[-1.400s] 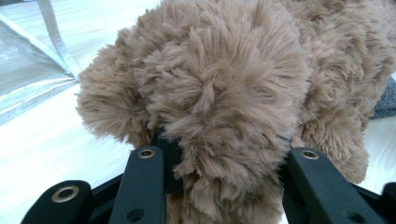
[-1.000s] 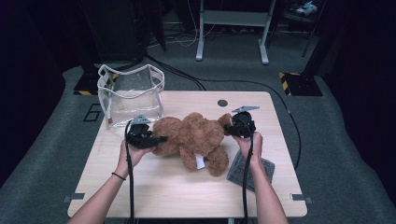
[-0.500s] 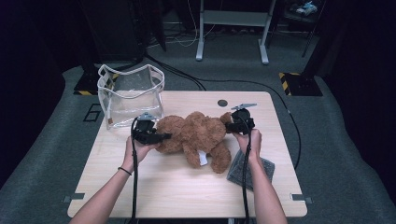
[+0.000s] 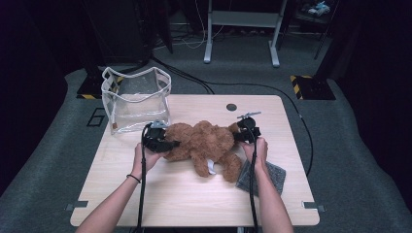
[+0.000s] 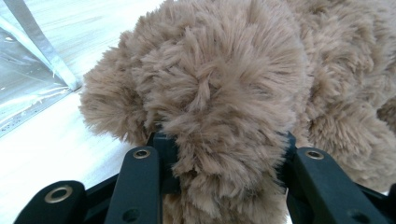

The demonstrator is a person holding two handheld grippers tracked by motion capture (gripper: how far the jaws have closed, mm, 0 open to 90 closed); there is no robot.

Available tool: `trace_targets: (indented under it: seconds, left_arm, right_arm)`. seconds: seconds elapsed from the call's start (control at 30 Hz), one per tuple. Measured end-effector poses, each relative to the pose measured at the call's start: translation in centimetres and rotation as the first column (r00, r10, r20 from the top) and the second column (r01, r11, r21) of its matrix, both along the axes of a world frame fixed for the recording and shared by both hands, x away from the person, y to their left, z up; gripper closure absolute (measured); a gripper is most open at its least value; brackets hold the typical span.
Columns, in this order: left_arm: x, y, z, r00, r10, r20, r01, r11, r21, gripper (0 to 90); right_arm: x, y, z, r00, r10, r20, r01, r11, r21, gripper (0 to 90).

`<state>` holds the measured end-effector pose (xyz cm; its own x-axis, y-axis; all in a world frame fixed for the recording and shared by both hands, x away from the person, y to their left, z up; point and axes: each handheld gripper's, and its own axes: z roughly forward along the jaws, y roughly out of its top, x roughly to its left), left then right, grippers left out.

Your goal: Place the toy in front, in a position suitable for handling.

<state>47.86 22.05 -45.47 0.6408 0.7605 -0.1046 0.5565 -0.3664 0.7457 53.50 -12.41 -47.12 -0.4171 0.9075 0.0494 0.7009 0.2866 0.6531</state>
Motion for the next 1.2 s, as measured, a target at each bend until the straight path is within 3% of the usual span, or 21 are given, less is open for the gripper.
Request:
trace_targets:
  seconds: [0.27, 0.7, 0.9, 1.2]
  left_arm:
    - [-0.2, 0.1, -0.6, 0.9999, 0.01, 0.0, -0.01, 0.9999, -0.011, 57.7]
    - [-0.2, 0.1, -1.0, 0.9998, 0.016, -0.01, -0.017, 0.9992, -0.037, 56.2]
    - [-0.2, 0.2, -1.0, 1.0, 0.005, -0.004, -0.005, 0.9997, -0.024, 55.1]
    - [-0.1, 0.2, -0.6, 0.9997, 0.023, 0.009, -0.023, 0.999, -0.038, 44.3]
  right_arm:
    - [0.5, -0.3, -1.2, 0.9995, -0.013, -0.03, 0.014, 1.0, 0.025, 67.5]
    - [0.7, -0.4, -1.9, 0.9989, -0.033, -0.032, 0.034, 0.999, 0.039, 66.7]
    - [0.7, -0.5, -2.0, 0.9993, -0.025, -0.027, 0.026, 0.999, 0.044, 65.9]
    - [0.7, -0.7, -1.9, 0.9988, -0.034, -0.035, 0.035, 0.998, 0.048, 60.4]
